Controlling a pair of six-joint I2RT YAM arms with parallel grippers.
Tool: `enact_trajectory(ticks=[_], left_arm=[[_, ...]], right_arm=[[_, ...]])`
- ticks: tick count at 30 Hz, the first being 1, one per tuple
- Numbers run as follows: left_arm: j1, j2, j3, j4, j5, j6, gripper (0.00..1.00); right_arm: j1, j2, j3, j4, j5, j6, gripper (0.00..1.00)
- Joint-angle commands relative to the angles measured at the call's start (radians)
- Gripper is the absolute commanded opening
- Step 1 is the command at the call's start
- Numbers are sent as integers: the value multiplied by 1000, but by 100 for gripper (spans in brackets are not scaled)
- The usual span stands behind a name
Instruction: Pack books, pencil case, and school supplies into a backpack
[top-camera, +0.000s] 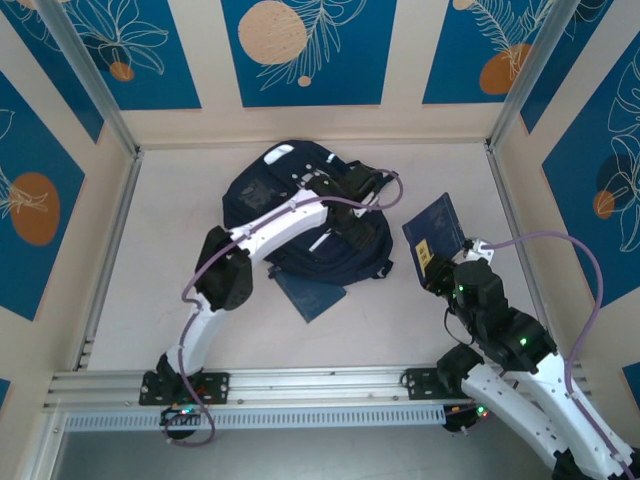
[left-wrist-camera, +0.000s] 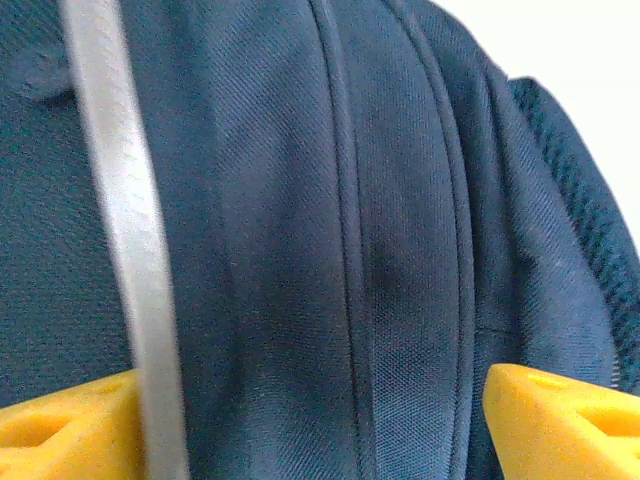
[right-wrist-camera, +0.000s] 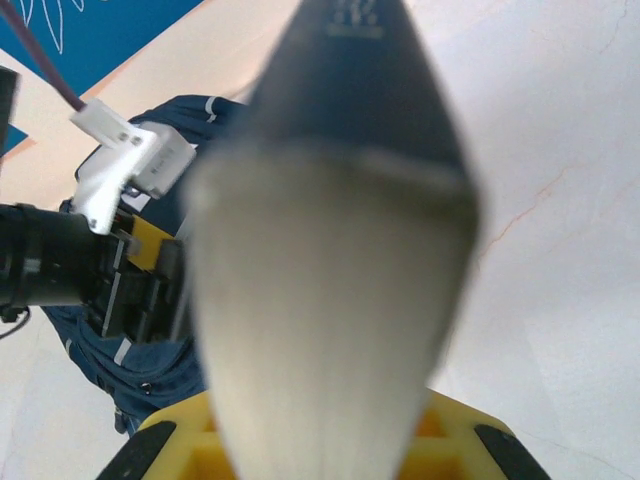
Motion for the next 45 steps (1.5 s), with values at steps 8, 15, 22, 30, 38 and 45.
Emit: enact_trajectory(ticks=[8, 15, 22, 30, 38, 45], left_arm=[[-33, 51, 54, -31, -220, 45, 66], [-32, 83, 98, -38, -228, 63, 32], [-21, 35, 107, -49, -163, 61, 0], [71, -180, 108, -48, 30, 28, 0], [174, -358, 102, -40, 204, 31, 0], [269, -471, -47, 90, 319, 5, 0]], right_arm=[[-48, -16, -20, 106, -111, -23, 0], [-74, -15, -32, 114, -163, -7, 0], [-91, -15, -17, 90, -160, -21, 0], [-96, -14, -10, 74, -156, -19, 0], [-99, 34, -52, 233, -363, -19, 0], [-102, 297, -77, 545, -740, 150, 0]])
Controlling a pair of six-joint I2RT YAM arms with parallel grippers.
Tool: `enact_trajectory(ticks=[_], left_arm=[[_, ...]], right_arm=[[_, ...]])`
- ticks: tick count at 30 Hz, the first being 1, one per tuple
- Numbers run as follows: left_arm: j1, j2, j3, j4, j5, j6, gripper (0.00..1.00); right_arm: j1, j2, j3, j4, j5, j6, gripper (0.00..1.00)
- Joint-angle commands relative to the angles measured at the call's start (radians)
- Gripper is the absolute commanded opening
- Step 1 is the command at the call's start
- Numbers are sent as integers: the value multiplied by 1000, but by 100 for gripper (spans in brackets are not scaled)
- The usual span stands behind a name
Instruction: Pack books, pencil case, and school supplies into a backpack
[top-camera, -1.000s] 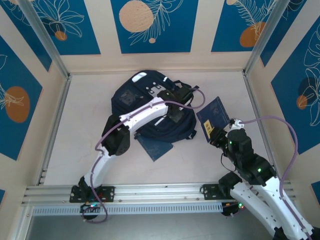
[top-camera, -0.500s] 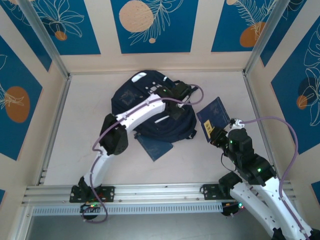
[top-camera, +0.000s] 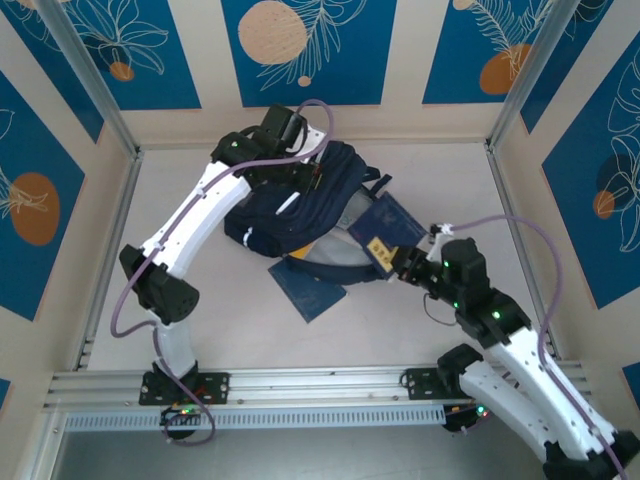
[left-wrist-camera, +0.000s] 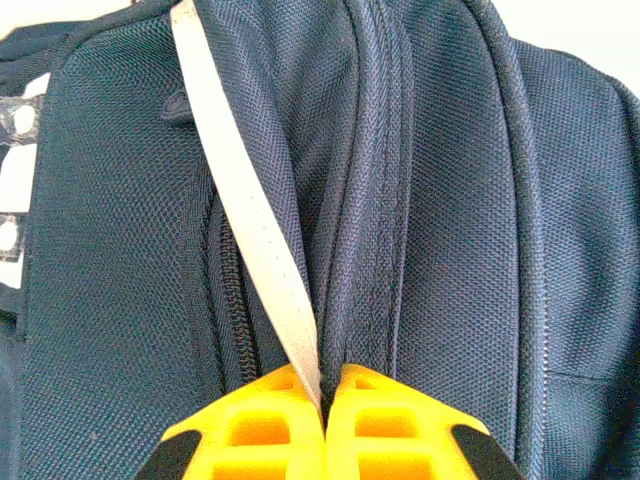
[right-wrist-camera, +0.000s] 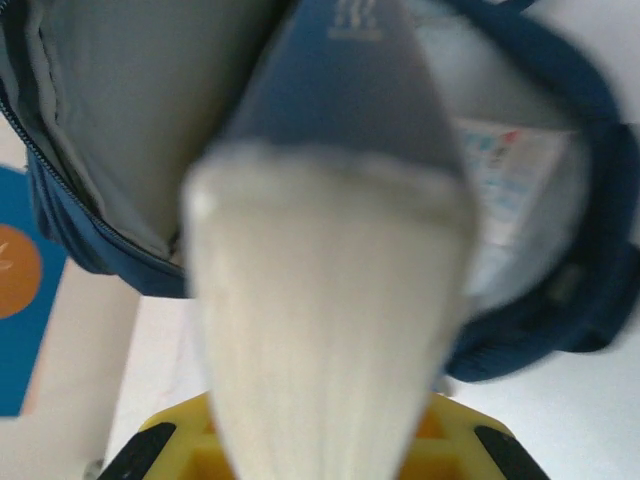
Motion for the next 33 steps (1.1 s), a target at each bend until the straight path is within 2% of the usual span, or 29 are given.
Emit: enact_trajectory(ticks=[1, 5, 8, 15, 28, 33], left_arm=[[46, -93, -44, 158, 155, -30, 0], [65, -103, -65, 176, 218, -28, 0], [68, -109, -62, 177, 237, -22, 0], [78, -129, -55, 178, 247, -16, 0], [83, -126, -56, 214, 323, -56, 0], [83, -123, -57, 218, 324, -59, 0]], right_arm=[[-4, 106, -31, 276, -242, 129, 0], [1, 257, -40, 518, -323, 243, 0], [11, 378, -5, 583, -330, 265, 0], [70, 633, 42, 777, -234, 260, 0], [169, 1108, 364, 802, -76, 267, 0], [180, 1234, 487, 772, -111, 282, 24]])
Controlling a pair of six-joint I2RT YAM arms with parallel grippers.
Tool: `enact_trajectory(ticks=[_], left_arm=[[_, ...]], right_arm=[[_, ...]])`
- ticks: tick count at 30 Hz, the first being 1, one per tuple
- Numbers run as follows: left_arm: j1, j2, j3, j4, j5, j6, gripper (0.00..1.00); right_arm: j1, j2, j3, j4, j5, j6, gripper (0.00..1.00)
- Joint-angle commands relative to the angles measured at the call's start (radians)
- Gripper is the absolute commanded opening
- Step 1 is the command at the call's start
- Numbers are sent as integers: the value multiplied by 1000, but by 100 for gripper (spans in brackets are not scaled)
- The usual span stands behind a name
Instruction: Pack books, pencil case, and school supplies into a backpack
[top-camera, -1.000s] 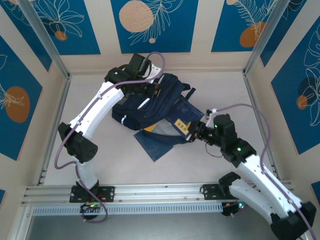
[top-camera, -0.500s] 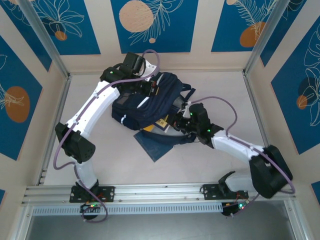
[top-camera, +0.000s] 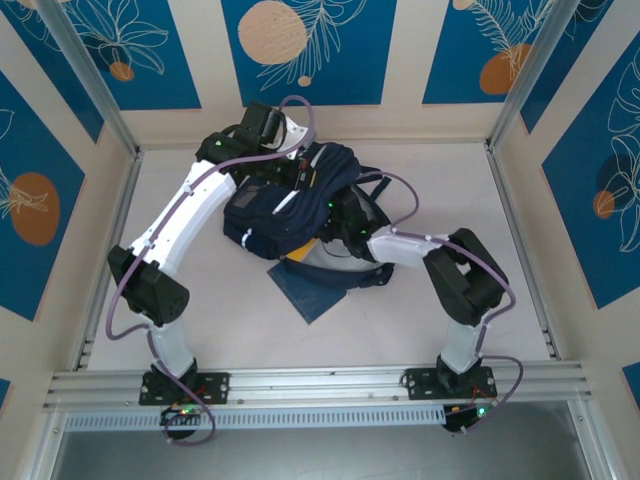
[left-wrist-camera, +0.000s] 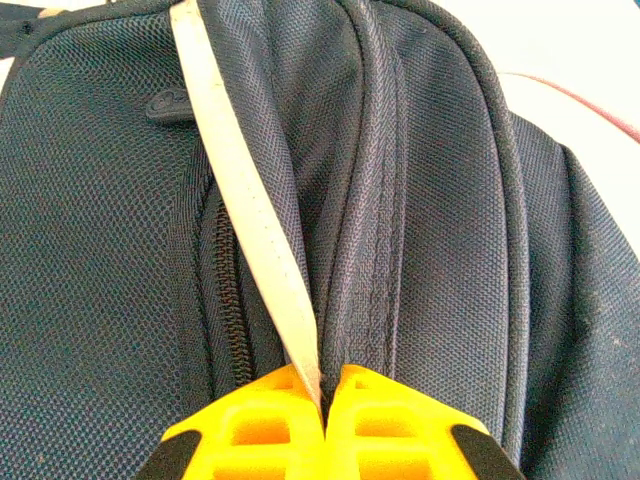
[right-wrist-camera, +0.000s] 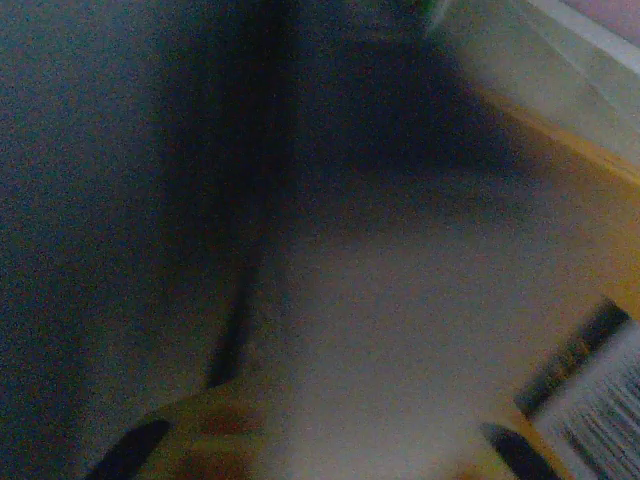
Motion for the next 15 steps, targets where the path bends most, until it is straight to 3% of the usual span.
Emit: enact_trajectory(ticks=[1, 10, 15], left_arm=[[-2, -83, 28, 131, 95, -14, 0], [30, -83, -16, 158, 88, -35, 0], [47, -80, -47, 180, 95, -49, 0]], right_arm=[[9, 60, 65, -3, -5, 11, 28], [-7, -117, -65, -34, -26, -80, 67], [-37, -256, -167, -54, -51, -106, 75]])
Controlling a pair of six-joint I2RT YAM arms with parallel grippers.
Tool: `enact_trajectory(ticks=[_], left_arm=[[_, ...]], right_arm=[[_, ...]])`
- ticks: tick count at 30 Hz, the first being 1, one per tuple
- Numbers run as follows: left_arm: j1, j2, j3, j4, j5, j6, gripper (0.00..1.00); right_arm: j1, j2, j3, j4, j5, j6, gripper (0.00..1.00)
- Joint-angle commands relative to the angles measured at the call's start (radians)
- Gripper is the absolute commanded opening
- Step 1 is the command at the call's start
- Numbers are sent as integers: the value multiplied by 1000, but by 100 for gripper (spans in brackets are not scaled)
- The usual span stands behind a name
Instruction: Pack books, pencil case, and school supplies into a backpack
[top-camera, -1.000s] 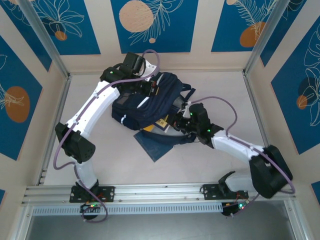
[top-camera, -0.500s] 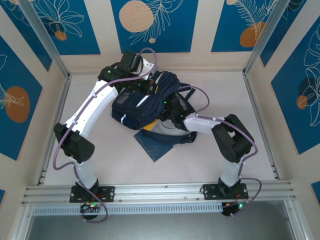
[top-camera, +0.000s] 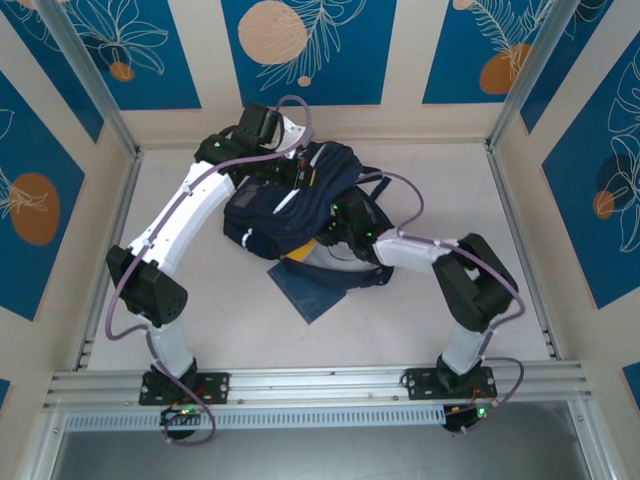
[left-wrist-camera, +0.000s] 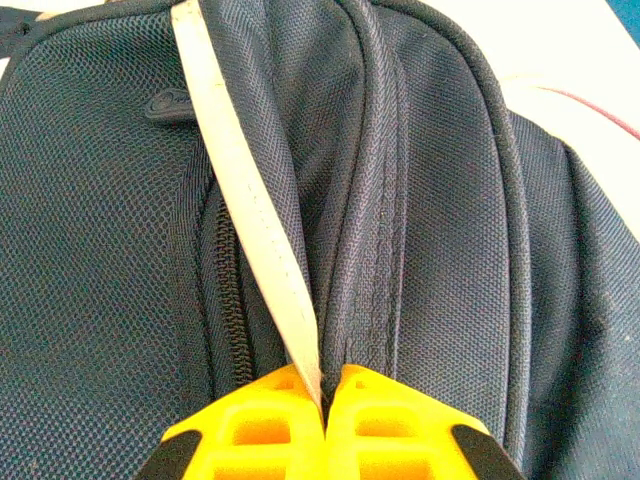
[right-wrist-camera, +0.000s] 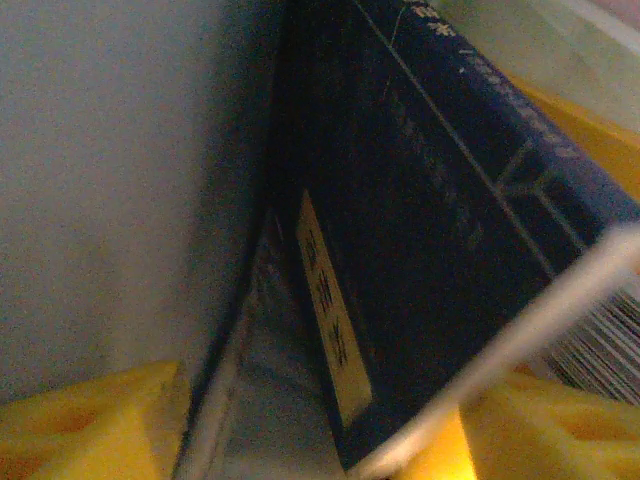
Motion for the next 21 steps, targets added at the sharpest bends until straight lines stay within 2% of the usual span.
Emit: enact_trajectory(ticks=[1, 9, 15, 21], left_arm=[[23, -71, -6, 134, 62, -26, 0], [26, -73, -75, 174, 62, -45, 0], [22, -62, -131, 216, 64, -78, 0], [-9, 5, -150, 238, 44, -100, 0]], right_arm=[[-25, -146, -67, -30, -14, -56, 75], [-54, -416, -185, -320, 157, -138, 71], [-91, -686, -336, -529, 313, -144, 67], [-106, -894, -417, -670, 330, -187, 66]])
